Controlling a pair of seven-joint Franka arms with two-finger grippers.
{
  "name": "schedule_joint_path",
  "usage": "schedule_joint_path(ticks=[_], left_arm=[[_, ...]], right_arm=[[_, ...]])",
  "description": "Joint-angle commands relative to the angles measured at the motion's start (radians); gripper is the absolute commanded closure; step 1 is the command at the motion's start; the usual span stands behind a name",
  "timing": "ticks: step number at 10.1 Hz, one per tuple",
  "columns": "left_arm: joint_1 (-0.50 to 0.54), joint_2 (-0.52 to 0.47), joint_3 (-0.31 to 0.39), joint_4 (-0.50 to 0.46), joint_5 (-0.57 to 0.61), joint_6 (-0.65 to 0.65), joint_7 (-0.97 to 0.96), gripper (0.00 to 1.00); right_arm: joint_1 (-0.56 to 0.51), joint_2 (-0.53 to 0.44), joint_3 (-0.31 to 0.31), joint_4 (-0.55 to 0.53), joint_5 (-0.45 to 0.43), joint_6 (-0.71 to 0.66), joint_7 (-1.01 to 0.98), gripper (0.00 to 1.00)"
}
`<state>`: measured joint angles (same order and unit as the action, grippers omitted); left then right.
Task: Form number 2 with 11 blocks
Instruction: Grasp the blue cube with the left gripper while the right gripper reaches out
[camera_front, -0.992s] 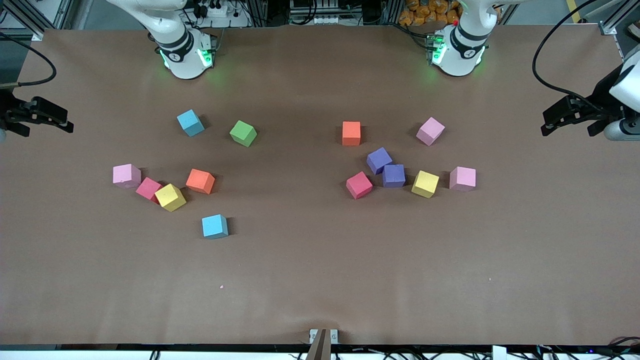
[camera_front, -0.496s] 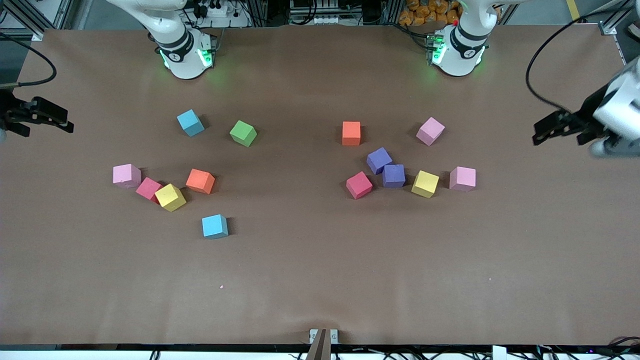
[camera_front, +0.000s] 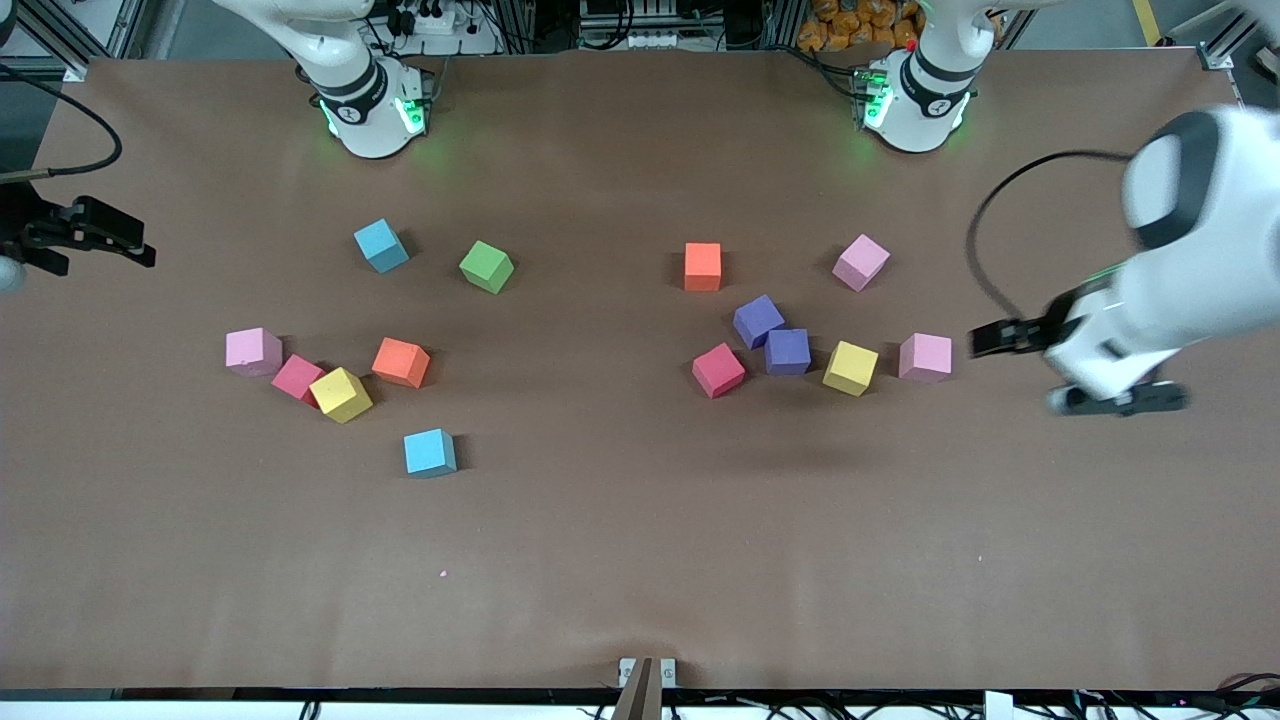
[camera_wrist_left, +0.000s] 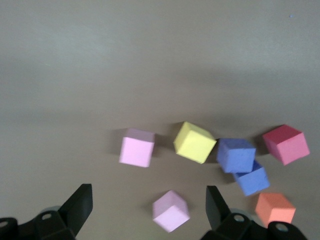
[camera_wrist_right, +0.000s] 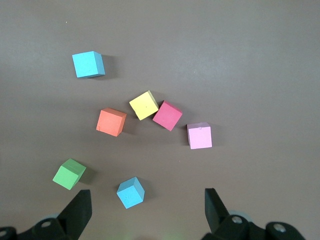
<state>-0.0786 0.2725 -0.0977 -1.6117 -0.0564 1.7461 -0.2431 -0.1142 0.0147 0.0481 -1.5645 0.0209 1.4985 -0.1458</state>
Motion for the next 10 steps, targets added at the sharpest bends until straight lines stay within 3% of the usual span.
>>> schedule_joint_path(ticks=[1, 5, 8, 10], left_arm=[[-0.096, 0.002, 0.003, -0.078, -0.014, 0.116, -0.144, 0.00], [-0.248, 0.089, 0.004, -0.137, 0.001, 0.259, -0.375, 0.00], [-0.306, 0.103, 0.006, -0.284, 0.013, 0.476, -0.461, 0.00], [-0.328, 0.115, 0.004, -0.336, 0.032, 0.526, -0.463, 0.00]], right_arm=[[0.002, 0.010, 0.003, -0.002, -0.004, -0.012, 0.014, 0.00], [0.002, 0.008, 0.003, -0.002, 0.001, -0.011, 0.014, 0.00], [0.004, 0.008, 0.004, 0.000, 0.007, -0.035, 0.015, 0.00], [0.031, 0.013, 0.004, -0.005, 0.010, -0.032, 0.015, 0.00]])
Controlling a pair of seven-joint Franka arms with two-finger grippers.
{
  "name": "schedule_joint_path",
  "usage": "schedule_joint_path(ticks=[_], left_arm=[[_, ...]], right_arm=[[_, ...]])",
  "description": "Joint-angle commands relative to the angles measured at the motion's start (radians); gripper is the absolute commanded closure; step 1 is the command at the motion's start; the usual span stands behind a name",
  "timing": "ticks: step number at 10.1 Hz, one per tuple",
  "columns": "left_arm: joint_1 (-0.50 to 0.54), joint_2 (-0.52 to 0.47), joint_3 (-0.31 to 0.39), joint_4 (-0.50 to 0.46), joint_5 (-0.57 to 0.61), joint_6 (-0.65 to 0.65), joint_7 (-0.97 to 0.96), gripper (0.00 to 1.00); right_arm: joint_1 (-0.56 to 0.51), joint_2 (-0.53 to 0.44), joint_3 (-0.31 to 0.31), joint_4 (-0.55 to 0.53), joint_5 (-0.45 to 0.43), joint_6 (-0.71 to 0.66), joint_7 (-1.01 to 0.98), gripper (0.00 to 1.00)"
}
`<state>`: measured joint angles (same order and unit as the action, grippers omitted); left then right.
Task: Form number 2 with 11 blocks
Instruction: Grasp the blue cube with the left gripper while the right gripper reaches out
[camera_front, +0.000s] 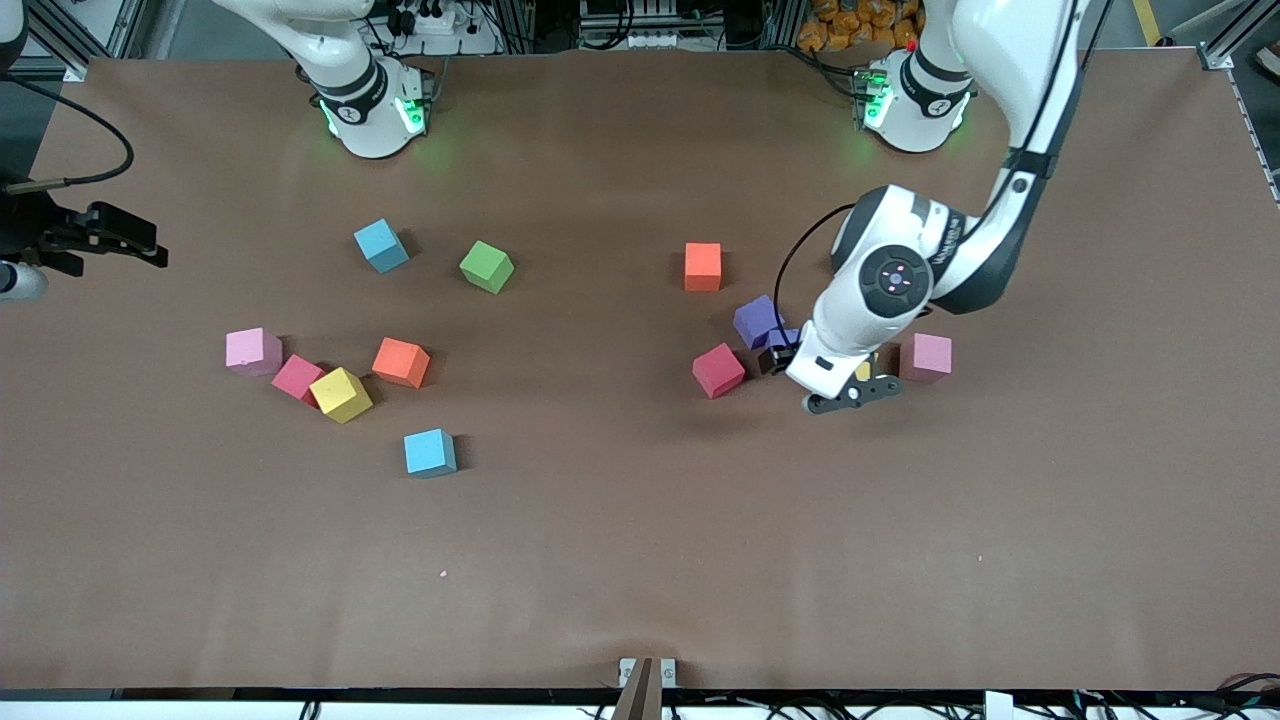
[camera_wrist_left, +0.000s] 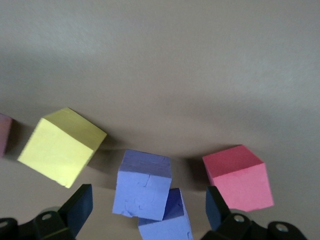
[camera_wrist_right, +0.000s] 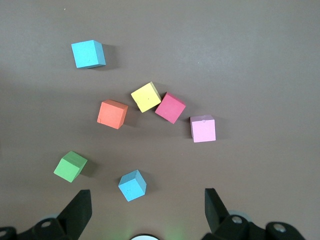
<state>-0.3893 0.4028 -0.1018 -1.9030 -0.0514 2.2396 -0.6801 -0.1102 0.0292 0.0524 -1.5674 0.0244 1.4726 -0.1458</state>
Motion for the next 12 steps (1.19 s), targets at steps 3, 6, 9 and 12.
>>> schedule_joint_path(ticks=[3, 6, 9, 12], left_arm=[[-0.020, 0.030, 0.008, -0.059, 0.065, 0.032, -0.026, 0.00], [-0.028, 0.053, 0.008, -0.060, 0.067, 0.047, -0.026, 0.00], [-0.037, 0.073, 0.008, -0.059, 0.067, 0.072, -0.029, 0.00], [-0.048, 0.102, 0.008, -0.057, 0.067, 0.081, -0.027, 0.00]], right_arm=[[0.050, 0.006, 0.000, -0.003, 0.006, 0.047, 0.018, 0.00], [0.057, 0.082, 0.000, -0.003, 0.006, 0.093, 0.017, 0.00], [0.081, 0.090, 0.000, -0.084, 0.005, 0.209, 0.017, 0.00], [0.130, 0.119, 0.000, -0.215, 0.006, 0.360, 0.018, 0.00]])
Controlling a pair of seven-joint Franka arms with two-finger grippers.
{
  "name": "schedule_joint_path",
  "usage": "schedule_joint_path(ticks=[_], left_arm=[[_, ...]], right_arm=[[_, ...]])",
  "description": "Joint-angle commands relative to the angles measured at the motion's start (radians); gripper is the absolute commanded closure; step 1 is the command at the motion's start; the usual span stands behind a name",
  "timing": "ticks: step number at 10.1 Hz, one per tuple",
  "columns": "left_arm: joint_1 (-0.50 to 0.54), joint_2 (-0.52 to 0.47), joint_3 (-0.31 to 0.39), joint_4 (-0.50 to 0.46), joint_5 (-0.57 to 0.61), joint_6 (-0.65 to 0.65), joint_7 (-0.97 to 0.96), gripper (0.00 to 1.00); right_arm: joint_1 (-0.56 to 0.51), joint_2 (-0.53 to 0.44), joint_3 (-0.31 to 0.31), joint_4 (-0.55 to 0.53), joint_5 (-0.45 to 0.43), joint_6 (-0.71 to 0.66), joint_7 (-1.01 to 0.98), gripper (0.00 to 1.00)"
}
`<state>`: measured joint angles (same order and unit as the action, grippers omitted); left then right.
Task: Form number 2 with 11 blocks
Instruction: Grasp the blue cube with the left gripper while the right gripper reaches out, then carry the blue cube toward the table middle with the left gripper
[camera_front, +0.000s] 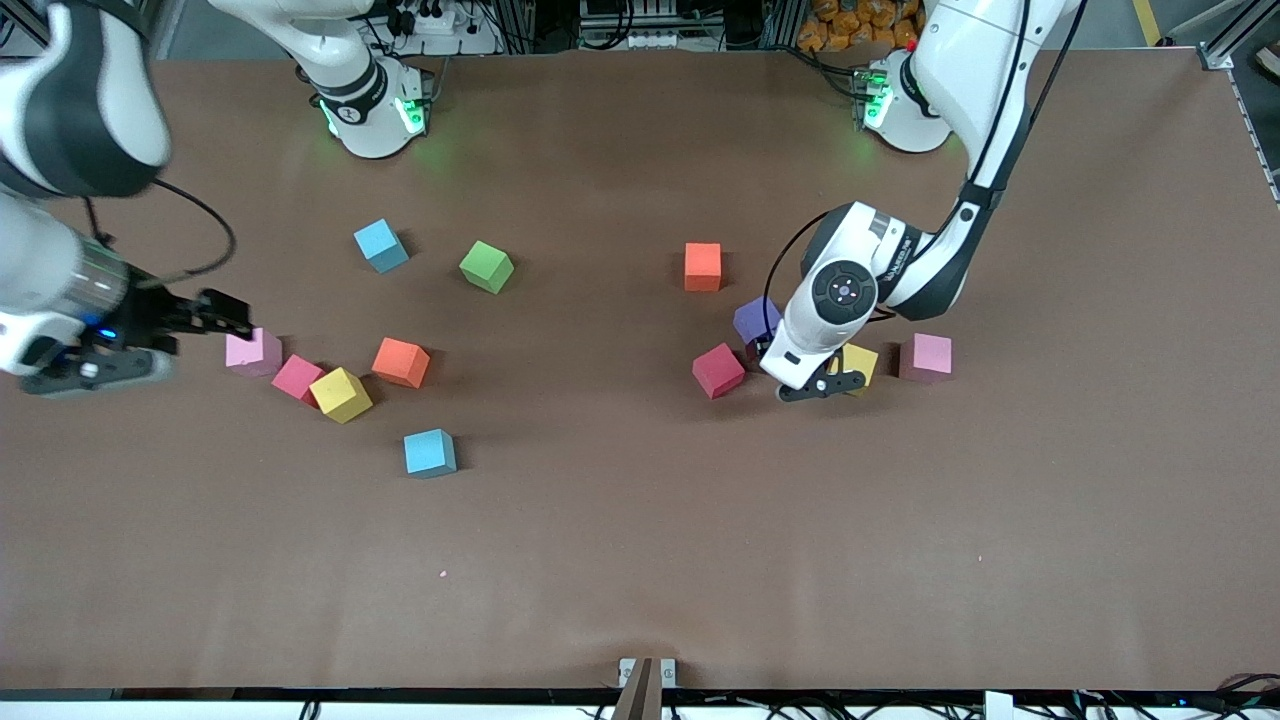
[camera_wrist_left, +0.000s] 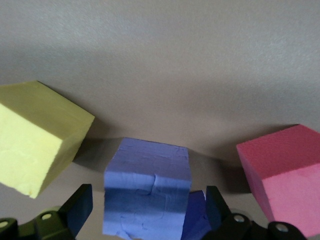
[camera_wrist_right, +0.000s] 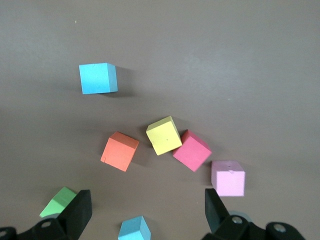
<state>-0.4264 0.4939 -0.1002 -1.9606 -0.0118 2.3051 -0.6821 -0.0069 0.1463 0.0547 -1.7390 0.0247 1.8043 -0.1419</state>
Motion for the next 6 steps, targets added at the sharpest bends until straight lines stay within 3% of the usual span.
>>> schedule_joint_path(ticks=[1, 2, 3, 4, 5, 6], left_arm=[[-0.011, 0.015, 0.007, 0.000, 0.027, 0.016, -0.024, 0.00], [-0.012, 0.022, 0.007, 0.002, 0.033, 0.016, -0.023, 0.00], [-0.011, 0.026, 0.007, 0.005, 0.044, 0.016, -0.023, 0.46], [-0.009, 0.025, 0.007, 0.006, 0.044, 0.016, -0.025, 0.68], [-0.003, 0.014, 0.007, 0.011, 0.044, 0.013, -0.028, 0.80], [0.004, -0.010, 0.007, 0.025, 0.044, 0.005, -0.036, 0.85]], right_arm=[[0.045, 0.005, -0.003, -0.077, 0.006, 0.068, 0.036, 0.00], [0.062, 0.004, -0.003, -0.123, 0.004, 0.110, 0.054, 0.00], [0.086, 0.004, -0.003, -0.166, 0.004, 0.121, 0.056, 0.00], [0.091, -0.004, -0.001, -0.206, 0.004, 0.147, 0.054, 0.00], [0.100, -0.011, 0.002, -0.249, 0.004, 0.179, 0.050, 0.00], [0.114, -0.014, 0.002, -0.269, 0.004, 0.191, 0.044, 0.00]])
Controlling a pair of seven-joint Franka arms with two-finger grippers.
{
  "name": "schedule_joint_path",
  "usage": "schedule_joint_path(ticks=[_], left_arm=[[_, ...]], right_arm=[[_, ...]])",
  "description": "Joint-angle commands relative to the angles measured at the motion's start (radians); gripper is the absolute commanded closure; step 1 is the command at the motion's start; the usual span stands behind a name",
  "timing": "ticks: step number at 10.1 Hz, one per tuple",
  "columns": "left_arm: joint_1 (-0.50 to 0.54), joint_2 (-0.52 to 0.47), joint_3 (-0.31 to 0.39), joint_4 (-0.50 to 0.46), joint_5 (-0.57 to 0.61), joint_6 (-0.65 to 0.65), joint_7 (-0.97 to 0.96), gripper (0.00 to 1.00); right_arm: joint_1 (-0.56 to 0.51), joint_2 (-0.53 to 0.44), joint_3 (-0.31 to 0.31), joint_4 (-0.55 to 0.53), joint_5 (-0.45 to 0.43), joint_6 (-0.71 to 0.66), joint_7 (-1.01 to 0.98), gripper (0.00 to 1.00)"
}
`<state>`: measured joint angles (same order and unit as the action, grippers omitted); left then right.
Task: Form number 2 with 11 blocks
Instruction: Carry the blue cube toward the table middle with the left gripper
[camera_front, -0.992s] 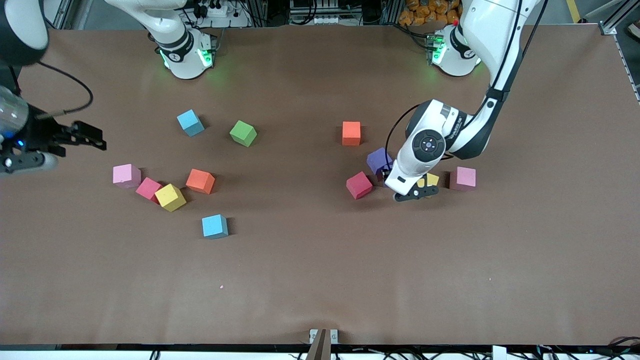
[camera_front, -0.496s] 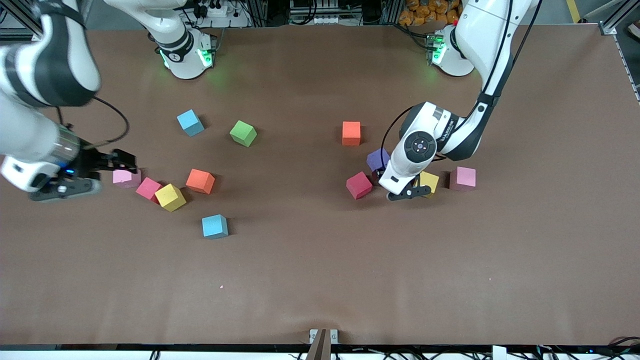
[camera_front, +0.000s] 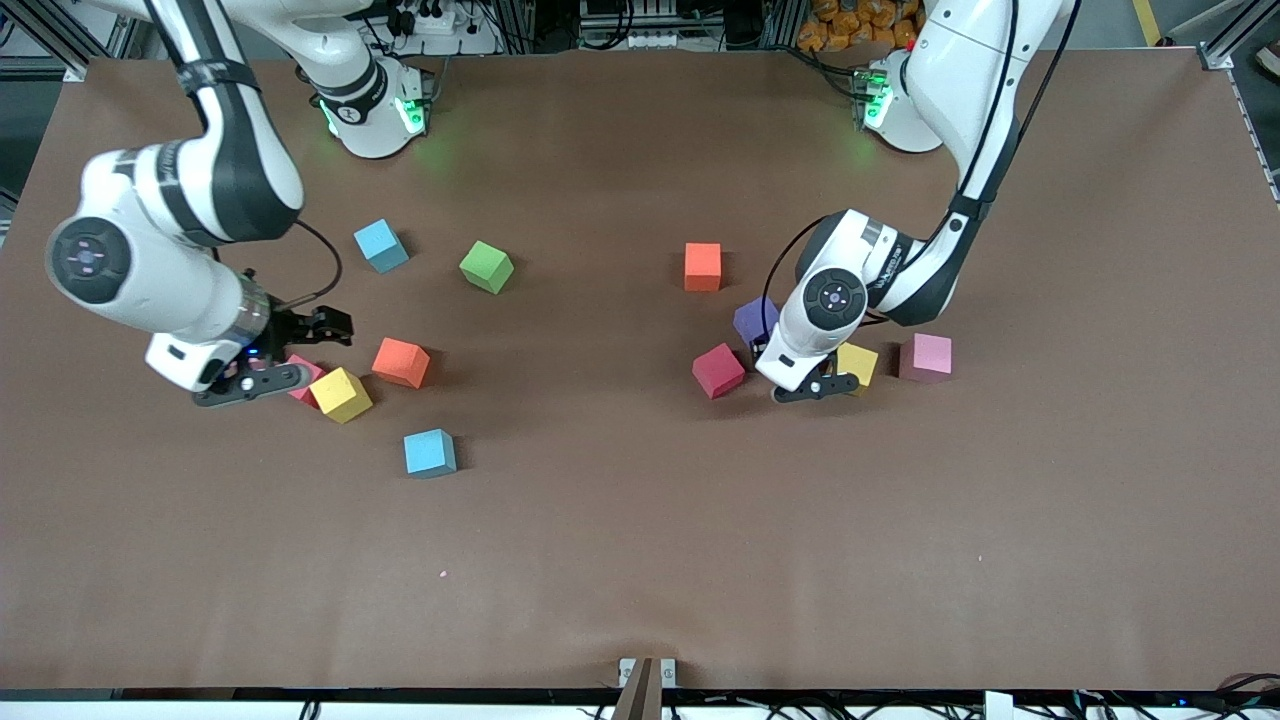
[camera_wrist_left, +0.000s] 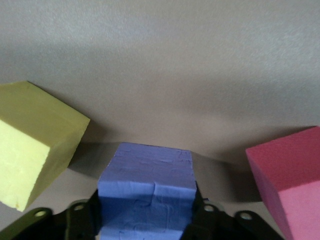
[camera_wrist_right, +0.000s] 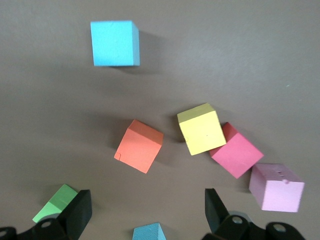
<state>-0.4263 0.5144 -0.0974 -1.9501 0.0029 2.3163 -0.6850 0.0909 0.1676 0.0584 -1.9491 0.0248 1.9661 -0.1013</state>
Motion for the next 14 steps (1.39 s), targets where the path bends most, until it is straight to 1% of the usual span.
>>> schedule_joint_path(ticks=[1, 3, 4, 6, 7, 8, 9, 11, 13, 14], left_arm=[[0.009, -0.062, 0.004, 0.031, 0.029, -0.033, -0.037, 0.87], [-0.012, -0.097, -0.002, 0.097, 0.028, -0.133, -0.086, 0.87], [-0.044, -0.097, -0.027, 0.135, 0.028, -0.171, -0.140, 0.86], [-0.122, -0.096, -0.070, 0.157, 0.028, -0.178, -0.249, 0.86], [-0.175, -0.091, -0.085, 0.160, 0.028, -0.178, -0.290, 0.86], [-0.245, -0.082, -0.085, 0.162, 0.028, -0.178, -0.329, 0.86], [-0.314, -0.053, -0.085, 0.165, 0.023, -0.178, -0.358, 0.86], [-0.431, 0.022, -0.085, 0.230, 0.017, -0.176, -0.414, 0.85], [-0.512, 0.123, -0.085, 0.336, 0.019, -0.176, -0.470, 0.85], [-0.557, 0.162, -0.085, 0.361, 0.023, -0.176, -0.502, 0.85]], right_arm=[[0.026, -0.046, -0.002, -0.079, 0.006, 0.031, 0.003, 0.00], [0.071, -0.100, 0.000, -0.167, 0.006, 0.074, 0.002, 0.00], [0.097, -0.135, 0.003, -0.242, 0.006, 0.123, 0.002, 0.00], [0.165, -0.206, 0.006, -0.383, 0.007, 0.216, -0.027, 0.00], [0.203, -0.232, 0.006, -0.419, 0.009, 0.229, -0.049, 0.00], [0.217, -0.235, 0.006, -0.445, 0.009, 0.252, -0.085, 0.00], [0.237, -0.231, 0.006, -0.485, 0.011, 0.322, -0.131, 0.00], [0.240, -0.217, 0.006, -0.549, 0.039, 0.430, -0.231, 0.00], [0.237, -0.220, 0.006, -0.571, 0.153, 0.430, -0.381, 0.00], [0.242, -0.220, 0.004, -0.583, 0.197, 0.435, -0.426, 0.00]])
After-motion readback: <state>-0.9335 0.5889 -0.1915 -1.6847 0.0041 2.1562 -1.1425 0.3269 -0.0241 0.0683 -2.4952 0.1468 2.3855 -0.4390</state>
